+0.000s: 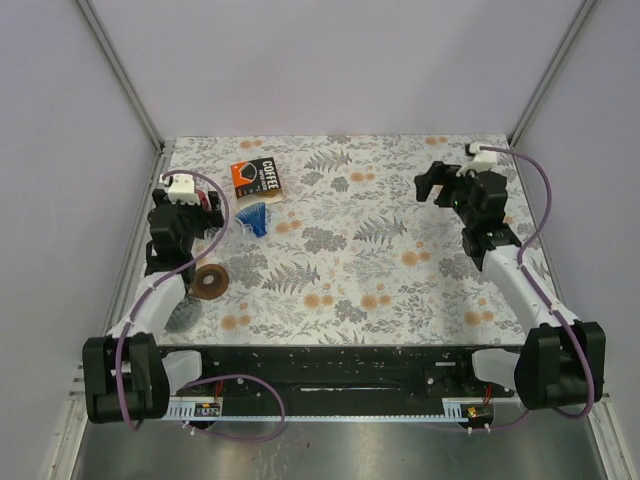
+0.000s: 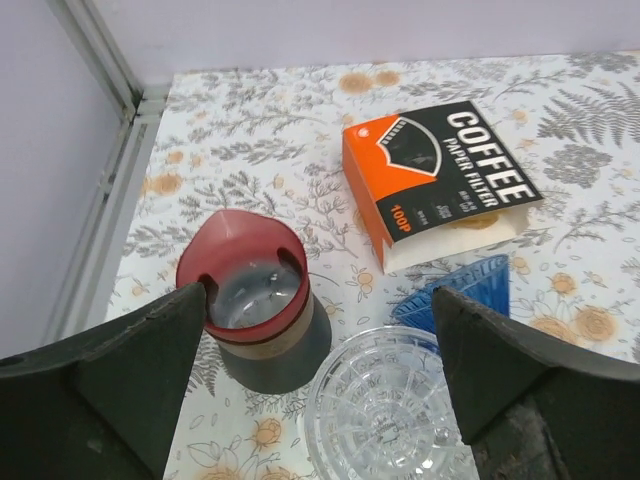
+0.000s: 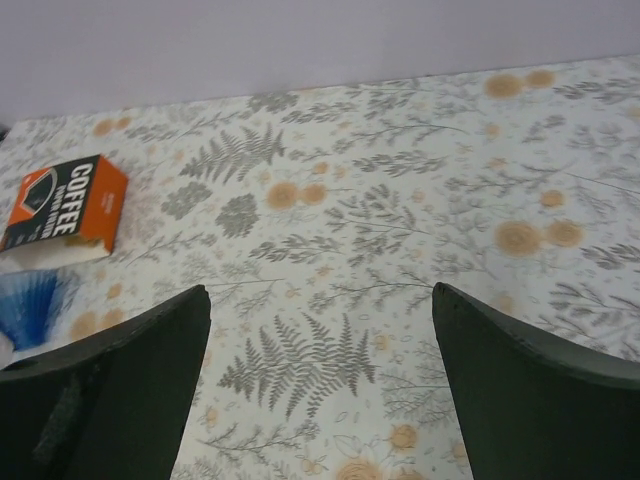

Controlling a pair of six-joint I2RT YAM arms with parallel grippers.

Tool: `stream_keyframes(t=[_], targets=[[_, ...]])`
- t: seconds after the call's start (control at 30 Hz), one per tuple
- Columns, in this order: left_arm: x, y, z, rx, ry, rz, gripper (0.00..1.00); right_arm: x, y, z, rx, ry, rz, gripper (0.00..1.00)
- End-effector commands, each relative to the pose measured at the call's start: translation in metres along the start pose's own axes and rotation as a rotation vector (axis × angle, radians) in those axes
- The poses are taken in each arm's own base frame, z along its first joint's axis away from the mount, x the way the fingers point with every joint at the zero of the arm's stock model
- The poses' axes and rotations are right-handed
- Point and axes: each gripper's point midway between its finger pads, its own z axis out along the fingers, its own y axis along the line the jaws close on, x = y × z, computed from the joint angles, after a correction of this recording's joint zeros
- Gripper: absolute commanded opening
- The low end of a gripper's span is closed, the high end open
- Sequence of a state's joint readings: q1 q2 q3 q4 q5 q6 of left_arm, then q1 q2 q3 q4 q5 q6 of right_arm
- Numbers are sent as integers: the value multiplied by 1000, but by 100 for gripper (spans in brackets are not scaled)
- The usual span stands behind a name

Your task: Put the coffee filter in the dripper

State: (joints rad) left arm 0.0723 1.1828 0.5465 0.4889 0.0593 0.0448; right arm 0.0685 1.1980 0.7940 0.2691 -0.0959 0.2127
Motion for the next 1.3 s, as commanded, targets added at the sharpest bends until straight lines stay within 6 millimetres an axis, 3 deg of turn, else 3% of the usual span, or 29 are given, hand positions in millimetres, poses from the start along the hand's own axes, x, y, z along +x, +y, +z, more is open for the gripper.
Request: stream_keyframes(t=[0.0,0.2,0.23,0.27,0.3,0.37,0.43,0.53,0.63,0.7,0.83,0.9,0.97,1.03,1.17,1.27], targets=[[-40,-18,-26,144,46,104,99,6,56,2,-175,163,-75,100],[-65,-30,-79,324,337,224,99,22,104,-12,-318,310,-100,99],[-50,-32,-95,360,434,243,99,23,108,-16,-335,317,-99,99],[-51,-29,-108,375,486,270,99,22,113,-20,-360,316,-96,99],[-40,-26,-123,391,579,283,99,22,116,-25,-375,317,-93,99],[-16,-12,-152,394,756,314,99,22,118,-30,-389,317,-89,100],[12,6,-183,376,946,324,99,24,119,-35,-386,313,-72,99],[34,44,-207,265,1102,328,99,28,122,-42,-405,301,-59,99],[37,78,-213,150,1115,342,99,28,125,-44,-419,292,-65,99],[43,90,-211,120,1108,386,96,26,128,-44,-430,285,-60,99],[74,89,-211,157,1131,412,95,30,133,-46,-460,298,-45,99],[84,101,-208,95,1158,432,95,33,131,-45,-447,300,-49,99],[92,110,-198,53,1181,422,89,34,130,-44,-439,302,-54,99],[96,106,-190,80,1184,379,83,36,130,-43,-438,312,-57,100],[109,108,-177,95,1180,377,79,43,128,-42,-435,337,-67,100],[122,110,-171,104,1194,378,67,45,125,-41,-420,354,-79,99]])
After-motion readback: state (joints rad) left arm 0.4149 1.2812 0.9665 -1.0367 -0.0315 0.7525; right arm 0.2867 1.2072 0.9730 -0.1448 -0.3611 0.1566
